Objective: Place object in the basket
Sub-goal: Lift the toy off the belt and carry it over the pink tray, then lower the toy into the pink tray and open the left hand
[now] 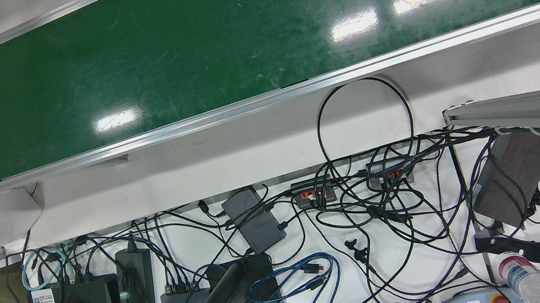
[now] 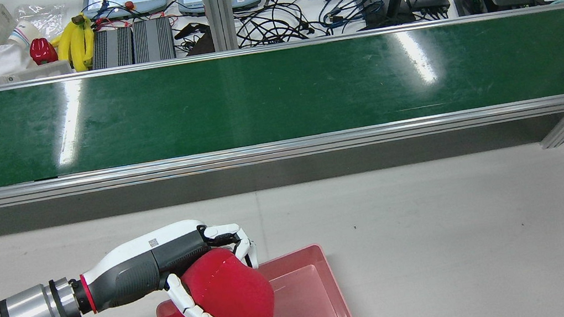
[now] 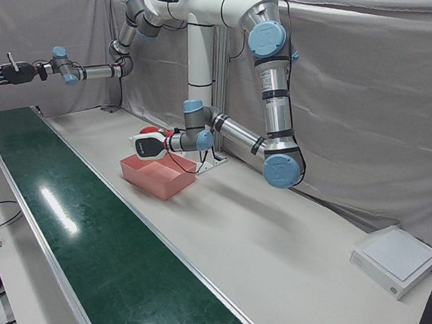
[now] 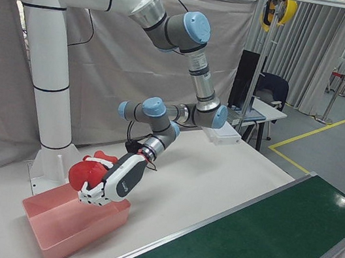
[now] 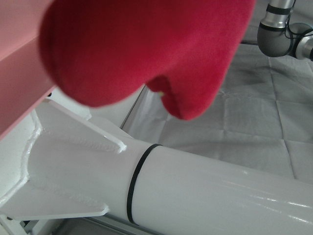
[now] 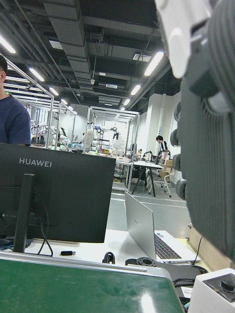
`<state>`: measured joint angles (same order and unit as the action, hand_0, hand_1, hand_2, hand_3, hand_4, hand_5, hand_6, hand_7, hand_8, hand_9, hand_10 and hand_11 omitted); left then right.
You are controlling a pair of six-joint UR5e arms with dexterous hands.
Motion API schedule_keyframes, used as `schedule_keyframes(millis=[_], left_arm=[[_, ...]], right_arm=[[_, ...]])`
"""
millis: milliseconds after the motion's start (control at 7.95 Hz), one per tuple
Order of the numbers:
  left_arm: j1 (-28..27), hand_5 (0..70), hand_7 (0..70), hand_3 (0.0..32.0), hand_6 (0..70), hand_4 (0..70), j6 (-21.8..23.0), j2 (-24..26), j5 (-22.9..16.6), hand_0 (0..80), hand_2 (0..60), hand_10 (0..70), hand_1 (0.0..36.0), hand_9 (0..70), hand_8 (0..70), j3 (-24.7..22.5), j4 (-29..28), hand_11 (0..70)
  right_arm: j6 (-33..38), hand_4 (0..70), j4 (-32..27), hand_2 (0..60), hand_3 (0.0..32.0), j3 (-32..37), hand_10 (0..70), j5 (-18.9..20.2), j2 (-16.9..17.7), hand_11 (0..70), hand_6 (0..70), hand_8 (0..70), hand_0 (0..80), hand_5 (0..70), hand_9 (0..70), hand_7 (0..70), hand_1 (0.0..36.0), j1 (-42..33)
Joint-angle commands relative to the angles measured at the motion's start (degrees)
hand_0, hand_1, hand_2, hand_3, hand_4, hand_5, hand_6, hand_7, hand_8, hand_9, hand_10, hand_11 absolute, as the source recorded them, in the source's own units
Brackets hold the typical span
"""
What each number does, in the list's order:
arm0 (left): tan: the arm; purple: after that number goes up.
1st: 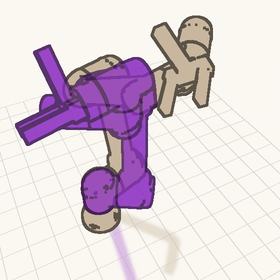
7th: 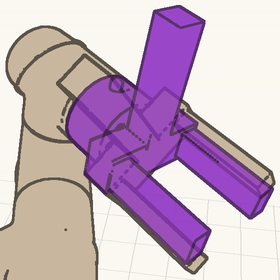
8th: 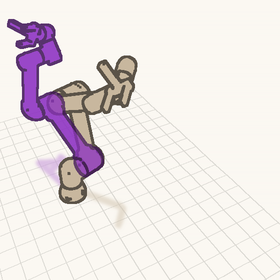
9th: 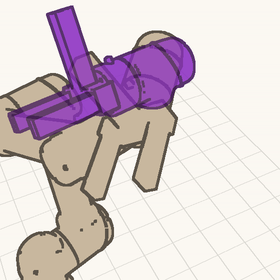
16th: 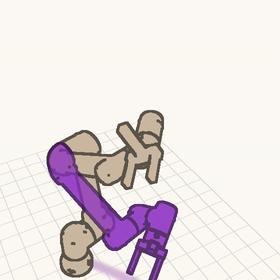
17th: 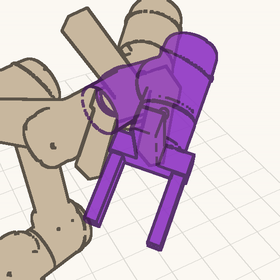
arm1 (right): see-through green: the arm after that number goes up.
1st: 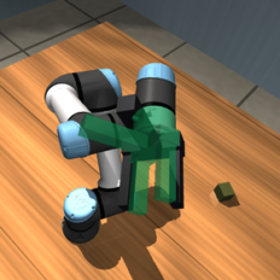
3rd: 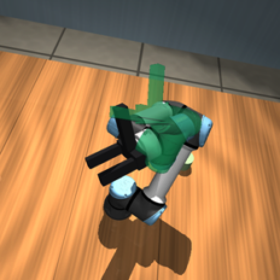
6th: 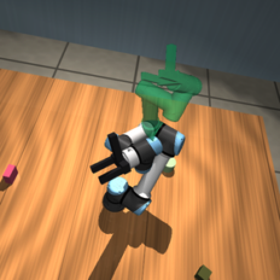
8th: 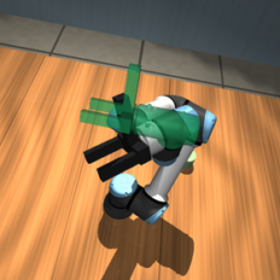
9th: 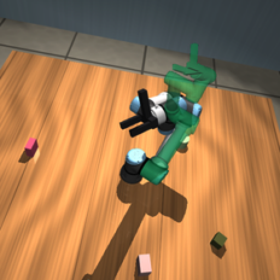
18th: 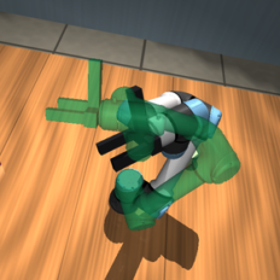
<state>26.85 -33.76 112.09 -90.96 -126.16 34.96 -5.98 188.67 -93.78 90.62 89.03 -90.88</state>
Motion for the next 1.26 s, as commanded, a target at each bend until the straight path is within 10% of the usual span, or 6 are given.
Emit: schedule_keyframes(millis=[0,126,252,377,629,1132], left_arm=[[-2.9,70.0,37.1,0.0,17.5,17.3,-0.1,-0.1,2.2,61.0,7.4,21.7,22.0,48.9,33.1,-0.2,0.1,33.6],[-2.9,69.2,20.8,0.0,10.5,13.8,-0.2,-0.5,2.2,62.7,0.0,9.9,18.8,32.0,20.7,-0.3,1.6,16.5],[-3.2,38.9,8.8,0.0,7.4,14.0,-0.4,-0.6,2.1,62.1,0.0,0.9,16.4,22.5,15.0,-0.1,2.2,3.1],[-3.2,31.9,7.1,0.0,6.6,14.1,-0.4,-0.6,2.0,62.0,0.0,0.0,13.0,18.9,12.4,-0.2,2.5,0.0],[-3.6,26.2,4.6,0.0,5.4,12.3,-0.9,-0.6,2.0,54.1,0.0,0.0,1.1,16.0,9.8,-0.2,2.7,0.0],[-2.5,26.0,4.0,0.0,4.8,10.8,-0.6,-0.5,1.8,49.1,0.0,0.0,0.2,15.4,9.2,-0.8,3.7,0.0]], right_arm=[[0.0,0.0,0.0,0.0,0.0,0.0,0.0,0.0,0.0,0.0,0.0,0.0,0.0,0.0,0.0,0.0,0.0,0.1],[0.0,0.0,-0.1,0.0,0.0,0.0,0.0,0.0,0.0,0.0,0.0,0.0,0.0,0.0,0.0,0.0,0.0,0.1],[0.0,0.0,-0.1,0.0,0.0,0.0,0.0,0.0,0.0,0.0,0.0,0.0,0.0,0.0,0.0,0.0,0.0,0.1],[0.0,0.0,0.0,0.0,0.0,0.0,0.0,0.0,0.0,0.0,0.0,0.0,0.0,0.0,0.0,0.0,0.0,0.0],[0.0,0.0,-0.1,0.0,0.0,0.0,0.0,0.0,0.0,0.0,0.0,0.0,0.0,0.0,0.0,0.0,0.0,0.1],[0.0,0.0,0.0,0.0,0.0,0.0,0.0,0.0,0.0,0.0,0.0,0.0,0.0,0.0,0.0,0.0,0.0,0.0]])
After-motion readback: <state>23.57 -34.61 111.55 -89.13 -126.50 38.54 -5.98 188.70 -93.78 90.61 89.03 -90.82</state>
